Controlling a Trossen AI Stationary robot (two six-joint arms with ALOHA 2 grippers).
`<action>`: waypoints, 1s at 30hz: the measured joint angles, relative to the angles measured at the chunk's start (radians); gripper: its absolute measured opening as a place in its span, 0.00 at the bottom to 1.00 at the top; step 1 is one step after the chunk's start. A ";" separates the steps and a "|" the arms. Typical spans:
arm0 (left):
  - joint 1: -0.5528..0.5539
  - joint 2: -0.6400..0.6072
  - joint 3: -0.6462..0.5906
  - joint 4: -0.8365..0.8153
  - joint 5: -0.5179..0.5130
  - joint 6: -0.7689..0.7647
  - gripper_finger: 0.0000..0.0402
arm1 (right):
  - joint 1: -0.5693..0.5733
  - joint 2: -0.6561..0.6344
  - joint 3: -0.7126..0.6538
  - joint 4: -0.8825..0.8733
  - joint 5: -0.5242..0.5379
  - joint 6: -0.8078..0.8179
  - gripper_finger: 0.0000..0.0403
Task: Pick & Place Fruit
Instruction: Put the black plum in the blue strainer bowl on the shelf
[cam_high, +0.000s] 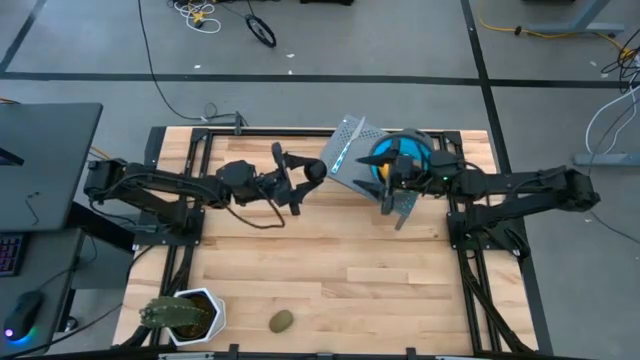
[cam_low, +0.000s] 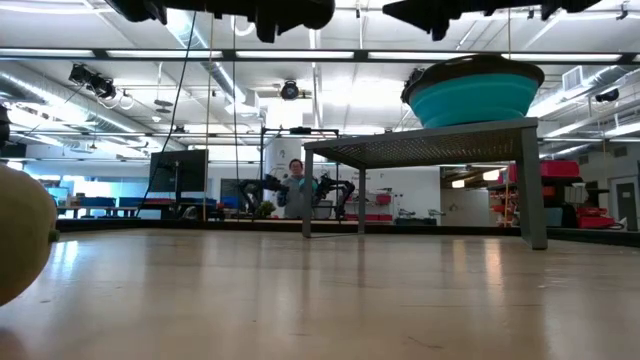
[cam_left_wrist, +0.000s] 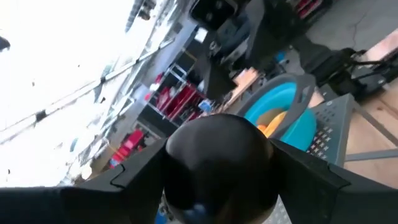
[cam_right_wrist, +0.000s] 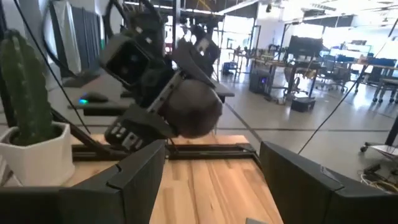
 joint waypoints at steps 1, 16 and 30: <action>-0.006 0.000 0.000 0.002 0.009 0.019 0.67 | 0.000 0.013 0.000 0.015 0.000 -0.001 0.69; -0.116 0.007 0.031 0.034 0.003 0.312 0.67 | 0.001 0.102 0.000 0.203 -0.161 -0.003 0.85; -0.115 0.241 0.236 -0.012 -0.063 0.439 0.67 | 0.000 0.158 0.000 0.236 -0.262 0.090 0.88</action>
